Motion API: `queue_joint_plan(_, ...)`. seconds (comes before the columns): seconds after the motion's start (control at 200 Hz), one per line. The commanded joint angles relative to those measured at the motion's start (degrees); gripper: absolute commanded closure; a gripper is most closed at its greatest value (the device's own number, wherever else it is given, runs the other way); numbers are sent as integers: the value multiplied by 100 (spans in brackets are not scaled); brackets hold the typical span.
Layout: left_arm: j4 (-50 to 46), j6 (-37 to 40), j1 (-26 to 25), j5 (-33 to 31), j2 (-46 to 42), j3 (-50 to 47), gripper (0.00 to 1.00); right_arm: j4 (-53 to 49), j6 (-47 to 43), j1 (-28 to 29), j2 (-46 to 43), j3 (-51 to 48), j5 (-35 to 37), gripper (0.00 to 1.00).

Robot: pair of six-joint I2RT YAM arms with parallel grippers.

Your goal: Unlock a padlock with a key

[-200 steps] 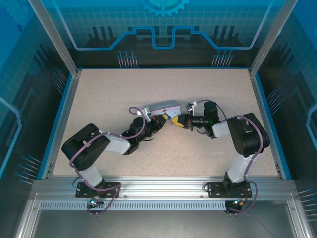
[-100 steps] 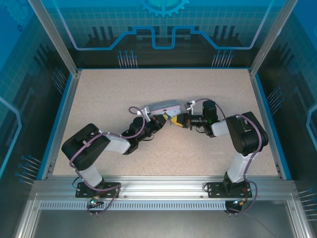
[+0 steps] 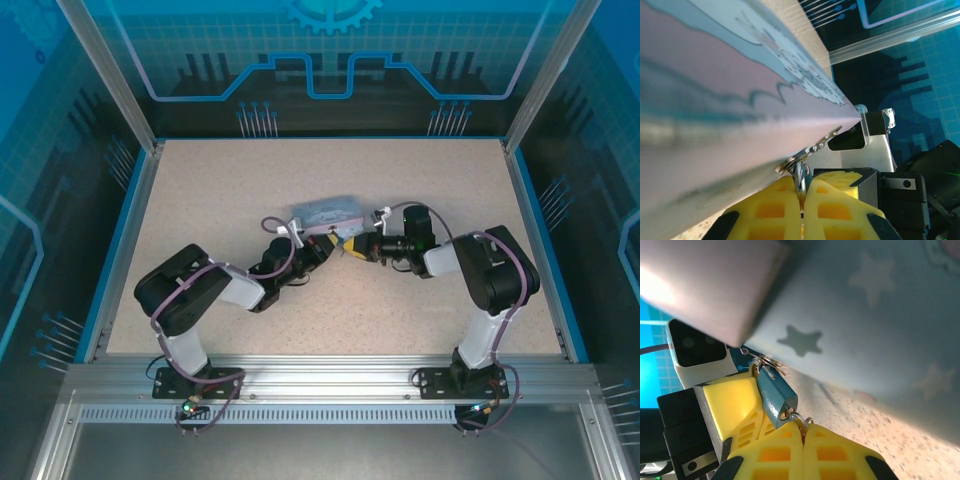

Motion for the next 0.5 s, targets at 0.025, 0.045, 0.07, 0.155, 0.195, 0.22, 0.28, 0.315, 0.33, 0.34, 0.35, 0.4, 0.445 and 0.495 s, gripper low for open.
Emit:
queue_joint_plan(0.025, 386, -80, -251, 941, 324, 66, 100, 209, -281, 296, 52, -27, -34, 100)
queue_joint_plan(0.045, 414, -91, -248, 942, 355, 66, 100, 212, -285, 300, 81, -8, -34, 100)
queue_joint_plan(0.07, 446, -105, -248, 942, 386, 59, 100, 212, -285, 299, 125, 27, -35, 100)
queue_joint_plan(0.155, 457, -127, -235, 911, 467, 24, 100, 212, -278, 302, 233, 126, -9, 100)
queue_joint_plan(0.195, 487, -135, -239, 881, 498, -3, 100, 212, -277, 298, 270, 142, 21, 100)
queue_joint_plan(0.22, 501, -151, -236, 865, 519, -20, 100, 200, -269, 302, 296, 155, 34, 100)
queue_joint_plan(0.28, 587, -191, -221, 815, 596, -56, 94, 190, -235, 302, 355, 154, 57, 100)
queue_joint_plan(0.315, 649, -222, -213, 803, 645, -65, 91, 203, -205, 309, 386, 138, 59, 100)
queue_joint_plan(0.33, 661, -235, -213, 790, 670, -65, 88, 199, -193, 307, 401, 129, 77, 100)
queue_joint_plan(0.34, 679, -248, -213, 781, 688, -70, 87, 196, -186, 310, 411, 125, 77, 100)
queue_joint_plan(0.35, 694, -260, -213, 770, 706, -73, 86, 184, -182, 311, 421, 122, 88, 100)
queue_joint_plan(0.4, 789, -300, -207, 746, 795, -84, 82, 173, -151, 320, 477, 93, 111, 100)
queue_joint_plan(0.445, 874, -364, -204, 684, 877, -117, 78, 186, -112, 337, 523, 57, 150, 100)
queue_joint_plan(0.495, 1006, -423, -204, 629, 974, -152, 68, 162, -76, 359, 596, 39, 170, 100)
